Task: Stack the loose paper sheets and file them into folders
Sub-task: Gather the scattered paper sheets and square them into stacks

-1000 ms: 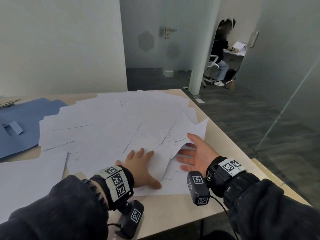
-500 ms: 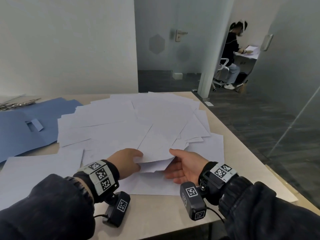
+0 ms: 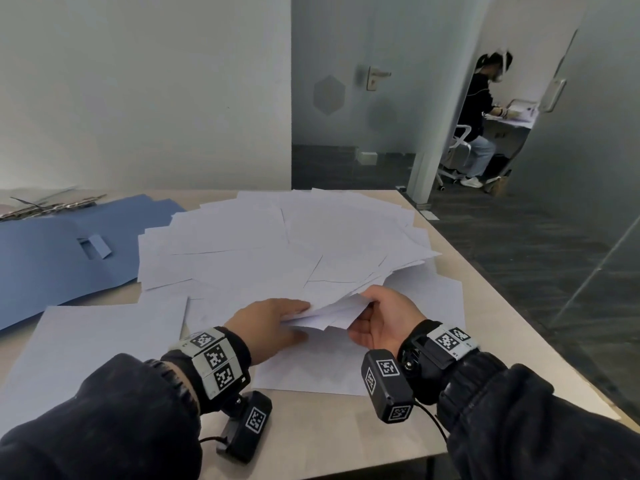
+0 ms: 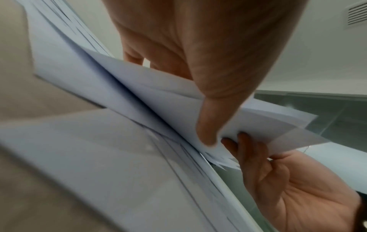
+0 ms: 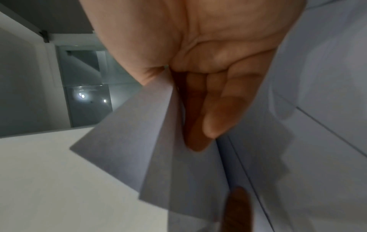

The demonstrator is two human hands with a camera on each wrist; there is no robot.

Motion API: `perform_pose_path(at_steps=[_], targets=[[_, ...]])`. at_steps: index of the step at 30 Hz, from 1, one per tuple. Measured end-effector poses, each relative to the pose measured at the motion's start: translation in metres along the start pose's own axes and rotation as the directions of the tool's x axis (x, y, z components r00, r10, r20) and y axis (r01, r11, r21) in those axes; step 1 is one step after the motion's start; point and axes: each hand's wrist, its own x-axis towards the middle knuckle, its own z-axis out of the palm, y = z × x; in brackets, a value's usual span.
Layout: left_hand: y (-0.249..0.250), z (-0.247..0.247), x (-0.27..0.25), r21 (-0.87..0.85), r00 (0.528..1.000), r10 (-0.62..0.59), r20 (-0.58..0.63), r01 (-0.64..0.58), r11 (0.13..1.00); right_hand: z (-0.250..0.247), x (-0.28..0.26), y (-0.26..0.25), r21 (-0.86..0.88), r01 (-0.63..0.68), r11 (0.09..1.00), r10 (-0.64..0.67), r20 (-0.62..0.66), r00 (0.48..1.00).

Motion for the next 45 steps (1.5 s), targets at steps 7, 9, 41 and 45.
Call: perform_pose_path(at_steps=[7, 9, 41, 45], targets=[[-0.001, -0.016, -0.003, -0.162, 0.965, 0.077, -0.25, -0.12, 0.98, -0.008, 0.003, -0.01, -0.023, 0.086, 0.996, -0.087, -0.063, 0.994], [-0.003, -0.022, -0.008, -0.186, 0.95, 0.098, -0.295, -0.158, 0.97, -0.013, 0.008, -0.009, -0.033, 0.158, 0.987, -0.161, -0.23, 0.96], [0.02, -0.081, -0.022, -0.493, 0.766, -0.041, -0.642, -0.371, 0.787, -0.039, -0.002, -0.031, -0.681, 0.61, 0.406, -0.851, -0.039, 0.524], [0.017, -0.086, -0.021, -0.581, 0.753, -0.128, -0.645, -0.375, 0.722, -0.036, 0.017, -0.023, -0.782, 0.299, 0.547, -0.553, -0.07, 0.83]])
